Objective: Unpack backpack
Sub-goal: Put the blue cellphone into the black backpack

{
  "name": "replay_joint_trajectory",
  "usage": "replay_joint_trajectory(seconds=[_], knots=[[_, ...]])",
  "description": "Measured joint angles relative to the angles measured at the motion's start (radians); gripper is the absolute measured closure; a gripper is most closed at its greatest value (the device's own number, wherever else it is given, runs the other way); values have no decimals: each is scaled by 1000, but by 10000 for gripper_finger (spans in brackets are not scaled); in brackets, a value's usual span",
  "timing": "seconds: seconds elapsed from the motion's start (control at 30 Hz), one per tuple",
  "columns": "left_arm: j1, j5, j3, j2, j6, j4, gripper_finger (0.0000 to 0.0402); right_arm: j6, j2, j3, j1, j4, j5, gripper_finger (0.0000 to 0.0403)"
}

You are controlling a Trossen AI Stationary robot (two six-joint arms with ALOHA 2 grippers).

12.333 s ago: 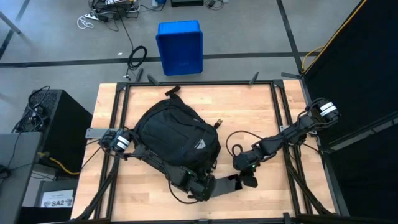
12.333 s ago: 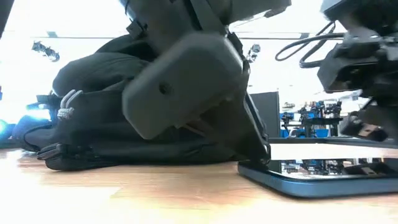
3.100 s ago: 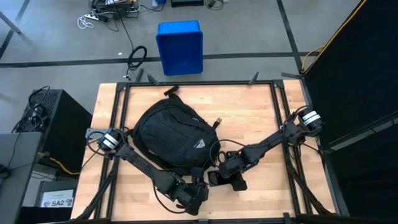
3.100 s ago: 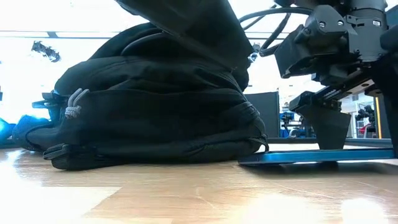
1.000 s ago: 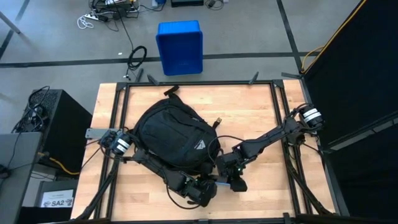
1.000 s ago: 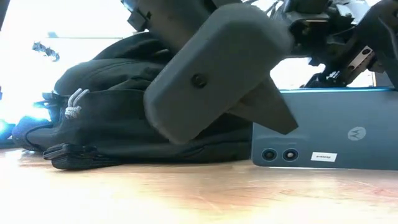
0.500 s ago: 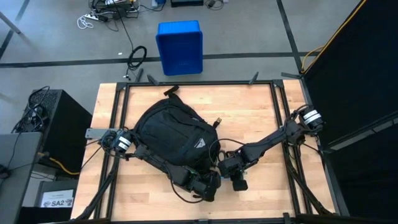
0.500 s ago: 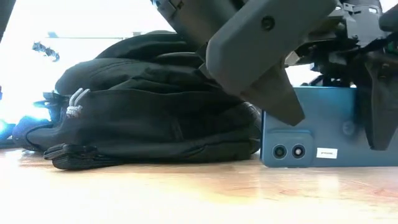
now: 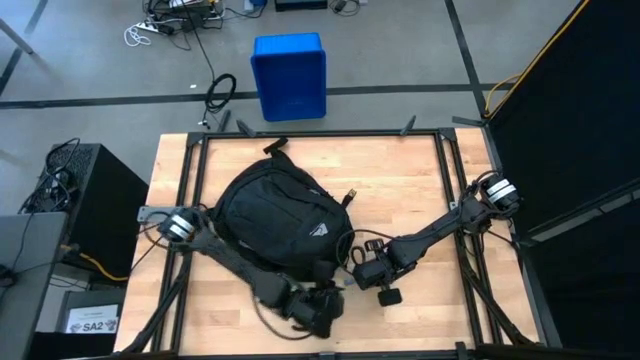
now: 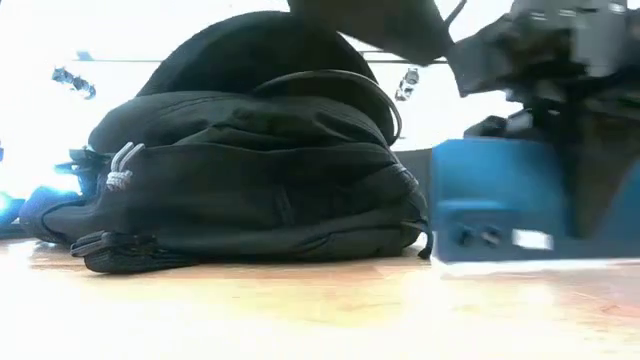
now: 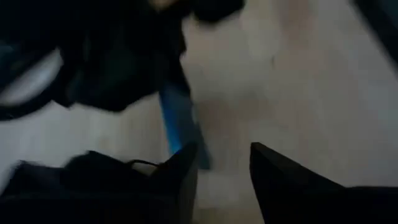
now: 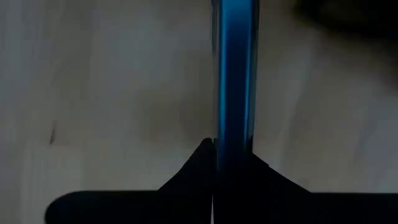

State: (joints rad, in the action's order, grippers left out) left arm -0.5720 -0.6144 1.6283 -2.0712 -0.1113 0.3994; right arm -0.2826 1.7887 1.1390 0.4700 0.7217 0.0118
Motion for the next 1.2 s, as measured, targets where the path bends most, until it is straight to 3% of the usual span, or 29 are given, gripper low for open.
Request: replay_joint_trajectory(seconds=[0.17, 0.37, 0.43, 0.67, 0.8, 1.07, 1.2], knots=[[-58, -121, -2, 55, -21, 66, 247, -10, -6, 0, 14, -38, 18, 402], [-152, -399, 0, 128, -112, 200, 225, -9, -33, 2, 50, -69, 114, 402], [-168, -430, 0, 135, -168, 247, 221, -8, -51, 6, 68, -89, 132, 402], [-156, -373, -1, 120, -417, 467, 217, -13, -98, 40, 114, -46, 288, 403], [-118, -367, -11, 116, -556, 604, 217, -13, -99, 53, 124, -47, 307, 403], [-48, -280, -14, 112, -575, 651, 217, -4, -99, 53, 123, -44, 337, 403], [-11, -181, -14, 112, -598, 693, 218, 4, -99, 53, 123, -44, 345, 403]])
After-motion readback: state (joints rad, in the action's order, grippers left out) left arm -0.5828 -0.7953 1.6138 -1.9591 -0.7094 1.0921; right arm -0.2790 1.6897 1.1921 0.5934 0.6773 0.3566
